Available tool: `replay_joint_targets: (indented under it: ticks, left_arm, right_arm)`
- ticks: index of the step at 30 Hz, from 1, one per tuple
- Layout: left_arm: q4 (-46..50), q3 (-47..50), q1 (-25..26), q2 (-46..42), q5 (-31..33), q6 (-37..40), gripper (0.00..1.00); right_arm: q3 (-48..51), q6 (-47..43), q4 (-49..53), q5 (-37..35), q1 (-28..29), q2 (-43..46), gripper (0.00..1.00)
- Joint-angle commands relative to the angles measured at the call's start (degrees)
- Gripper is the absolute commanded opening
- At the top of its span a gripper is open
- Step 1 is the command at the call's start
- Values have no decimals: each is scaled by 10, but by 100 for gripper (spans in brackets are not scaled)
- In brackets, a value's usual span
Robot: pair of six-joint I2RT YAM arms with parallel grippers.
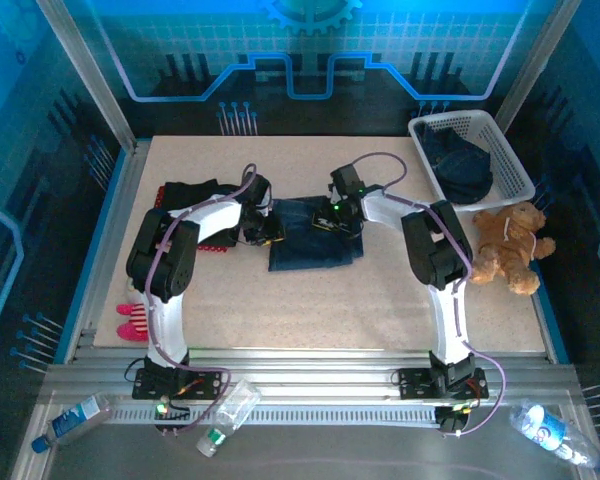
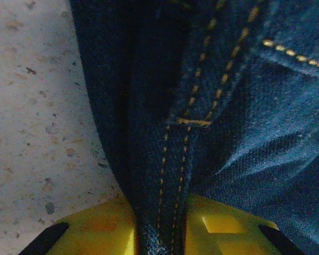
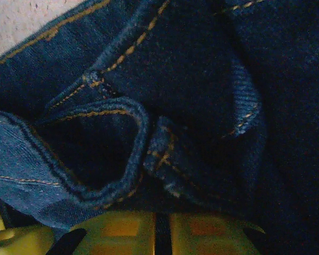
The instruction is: Fold and stack the skirts
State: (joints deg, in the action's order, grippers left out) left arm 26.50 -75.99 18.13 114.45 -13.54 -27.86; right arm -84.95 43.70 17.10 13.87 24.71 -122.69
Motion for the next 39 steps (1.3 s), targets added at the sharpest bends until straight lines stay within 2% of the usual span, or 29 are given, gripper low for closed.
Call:
replay_joint_targets:
  ticks: [1,4,7,9,12,14,18,23,27,30,39]
  left_arm:
    - [23,-8,-6,2,-26,52,26]
    - [47,-20,-6,-17,-12,69,32]
    - [61,-25,-7,-52,-10,67,46]
    - [64,-24,-7,-82,-6,57,58]
    - [52,-13,-7,-123,4,36,75]
    - [37,-2,-7,-147,7,22,83]
    - [13,13,-8,-174,9,-9,98]
    - [-3,12,-8,-163,-21,-47,99]
    - [-32,15,-7,-144,-71,-80,99]
    - [-35,13,-7,-134,-75,-88,99]
    - [-23,11,-7,-125,-80,-84,99]
  right_arm:
    - [62,60,-20,-8,15,43,17]
    - [139,119,-100,-29,21,110,18]
    - [177,110,-125,-56,10,174,26]
    - [170,48,-107,-54,-6,197,37]
    - [120,-91,-8,-92,-23,193,53]
    - [95,-176,28,-112,-31,177,55]
    - [40,-278,81,-54,-49,136,57]
    - [24,-314,77,12,-48,109,57]
    - [3,-319,87,1,-43,78,57]
    - [-5,-324,85,16,-40,64,56]
    - [-31,-333,94,30,-23,48,39]
